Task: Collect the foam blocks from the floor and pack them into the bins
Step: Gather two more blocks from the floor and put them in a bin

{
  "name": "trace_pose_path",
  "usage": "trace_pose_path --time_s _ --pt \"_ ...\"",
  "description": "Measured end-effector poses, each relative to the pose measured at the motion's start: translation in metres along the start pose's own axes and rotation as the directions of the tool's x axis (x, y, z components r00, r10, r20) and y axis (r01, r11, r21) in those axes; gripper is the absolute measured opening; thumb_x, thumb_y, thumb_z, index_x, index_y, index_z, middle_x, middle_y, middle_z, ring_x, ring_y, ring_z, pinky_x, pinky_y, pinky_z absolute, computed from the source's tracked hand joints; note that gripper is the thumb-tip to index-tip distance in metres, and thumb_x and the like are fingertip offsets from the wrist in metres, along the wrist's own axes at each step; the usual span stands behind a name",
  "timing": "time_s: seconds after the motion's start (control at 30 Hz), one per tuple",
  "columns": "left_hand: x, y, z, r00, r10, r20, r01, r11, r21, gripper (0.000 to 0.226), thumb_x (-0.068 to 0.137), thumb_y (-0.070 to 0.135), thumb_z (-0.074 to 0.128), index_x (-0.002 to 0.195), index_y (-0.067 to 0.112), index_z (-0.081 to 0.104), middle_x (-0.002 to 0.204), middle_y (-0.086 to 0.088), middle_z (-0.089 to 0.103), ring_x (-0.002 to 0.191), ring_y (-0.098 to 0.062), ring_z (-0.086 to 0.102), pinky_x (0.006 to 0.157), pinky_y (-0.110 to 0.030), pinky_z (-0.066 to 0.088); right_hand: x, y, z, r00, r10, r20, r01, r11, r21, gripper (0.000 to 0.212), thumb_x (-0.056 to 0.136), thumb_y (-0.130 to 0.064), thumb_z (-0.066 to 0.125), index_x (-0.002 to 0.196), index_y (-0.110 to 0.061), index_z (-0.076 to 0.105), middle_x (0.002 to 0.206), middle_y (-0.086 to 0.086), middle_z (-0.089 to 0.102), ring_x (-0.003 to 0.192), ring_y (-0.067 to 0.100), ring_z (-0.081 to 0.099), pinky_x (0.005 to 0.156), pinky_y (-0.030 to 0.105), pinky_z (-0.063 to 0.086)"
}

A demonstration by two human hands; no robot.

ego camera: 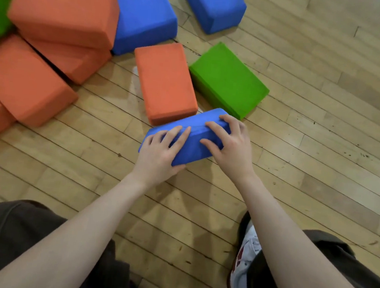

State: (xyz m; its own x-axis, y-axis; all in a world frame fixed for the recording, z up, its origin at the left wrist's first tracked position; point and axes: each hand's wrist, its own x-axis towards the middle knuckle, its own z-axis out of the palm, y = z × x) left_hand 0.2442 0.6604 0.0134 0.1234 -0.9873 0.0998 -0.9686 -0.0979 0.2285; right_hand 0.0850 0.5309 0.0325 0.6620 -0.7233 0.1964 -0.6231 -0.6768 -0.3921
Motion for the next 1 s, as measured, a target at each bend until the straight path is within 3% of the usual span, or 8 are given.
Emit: trace_pose_path --time_s 0.13,0.23,0.37,0.5,0.6,0.8,0.9,1.0 --pt "-0.003 -0.004 -0.019 0.992 -0.022 -0.127 0.02 1.0 -0.019 0.073 0.071 0.041 0.065 0.138 0.018 0.044 0.132 -0.002 0.055 0.097 -0.032 0.059 0.077 -0.041 0.047 0.014 -0.022 -0.012 0.998 -0.01 -0.055 0.014 0.997 0.07 0.043 0.082 -0.047 0.059 0.116 -0.022 0.066 0.13 0.009 0.054 0.11 0.034 0.053 0.084 0.046 0.05" --pt "-0.013 -0.013 -0.05 0.975 -0.046 -0.219 0.043 0.999 -0.019 0.06 0.076 0.043 0.061 0.131 0.019 0.054 0.132 -0.005 0.056 0.091 -0.029 0.061 0.067 -0.036 0.049 0.03 -0.05 -0.019 0.992 -0.046 -0.115 0.062 0.989 0.136 0.043 0.085 -0.042 0.059 0.121 -0.02 0.064 0.137 0.012 0.048 0.113 0.033 0.053 0.087 0.042 0.049" --pt "-0.03 -0.027 -0.084 0.945 -0.2 -0.257 0.199 0.979 -0.031 0.056 0.078 0.048 0.059 0.127 0.02 0.059 0.131 -0.009 0.056 0.085 -0.03 0.062 0.061 -0.034 0.048 0.053 -0.094 -0.011 0.983 -0.064 -0.173 0.103 0.969 0.225 0.04 0.09 -0.033 0.055 0.125 -0.014 0.061 0.14 0.017 0.043 0.12 0.031 0.046 0.098 0.042 0.043" --pt "-0.04 -0.05 -0.099 0.795 -0.553 -0.25 0.538 0.833 -0.13 0.059 0.079 0.053 0.048 0.127 0.021 0.059 0.128 -0.009 0.057 0.084 -0.034 0.06 0.066 -0.04 0.052 0.066 -0.127 0.015 0.997 -0.007 -0.075 0.032 0.941 0.337 0.052 0.092 -0.038 0.048 0.138 -0.014 0.046 0.147 0.012 0.034 0.133 0.026 0.035 0.108 0.041 0.034" --pt "-0.038 -0.07 -0.096 0.664 -0.733 -0.147 0.719 0.68 -0.144 0.059 0.084 0.053 0.05 0.137 0.026 0.048 0.14 -0.005 0.044 0.105 -0.034 0.052 0.083 -0.043 0.043 0.072 -0.134 0.042 0.998 0.064 0.018 -0.066 0.928 0.366 0.051 0.093 -0.038 0.05 0.139 -0.016 0.045 0.145 0.011 0.036 0.132 0.027 0.036 0.106 0.042 0.035" --pt "-0.015 -0.092 -0.064 0.498 -0.865 -0.059 0.839 0.498 -0.22 0.06 0.091 0.051 0.047 0.145 0.03 0.031 0.149 -0.003 0.026 0.123 -0.03 0.038 0.094 -0.043 0.036 0.098 -0.113 0.096 0.952 0.188 0.242 -0.229 0.961 0.153 0.056 0.092 -0.044 0.053 0.142 -0.021 0.041 0.148 0.011 0.033 0.132 0.035 0.033 0.107 0.044 0.031" --pt "-0.002 -0.1 -0.047 0.494 -0.87 -0.008 0.855 0.487 -0.177 0.06 0.093 0.05 0.043 0.146 0.031 0.026 0.15 -0.005 0.022 0.123 -0.031 0.036 0.093 -0.044 0.036 0.11 -0.099 0.117 0.894 0.263 0.363 -0.259 0.964 -0.06 0.071 0.087 -0.058 0.05 0.148 -0.032 0.023 0.157 0.01 0.013 0.142 0.038 0.013 0.114 0.053 0.009" --pt "-0.001 -0.1 -0.033 0.521 -0.854 -0.012 0.85 0.52 -0.088 0.061 0.093 0.052 0.039 0.148 0.031 0.021 0.149 -0.007 0.021 0.116 -0.032 0.04 0.084 -0.042 0.04 0.112 -0.095 0.135 0.859 0.261 0.44 -0.206 0.964 -0.169 0.082 0.082 -0.067 0.05 0.148 -0.039 0.011 0.159 0.009 -0.005 0.143 0.041 -0.006 0.109 0.062 -0.003"
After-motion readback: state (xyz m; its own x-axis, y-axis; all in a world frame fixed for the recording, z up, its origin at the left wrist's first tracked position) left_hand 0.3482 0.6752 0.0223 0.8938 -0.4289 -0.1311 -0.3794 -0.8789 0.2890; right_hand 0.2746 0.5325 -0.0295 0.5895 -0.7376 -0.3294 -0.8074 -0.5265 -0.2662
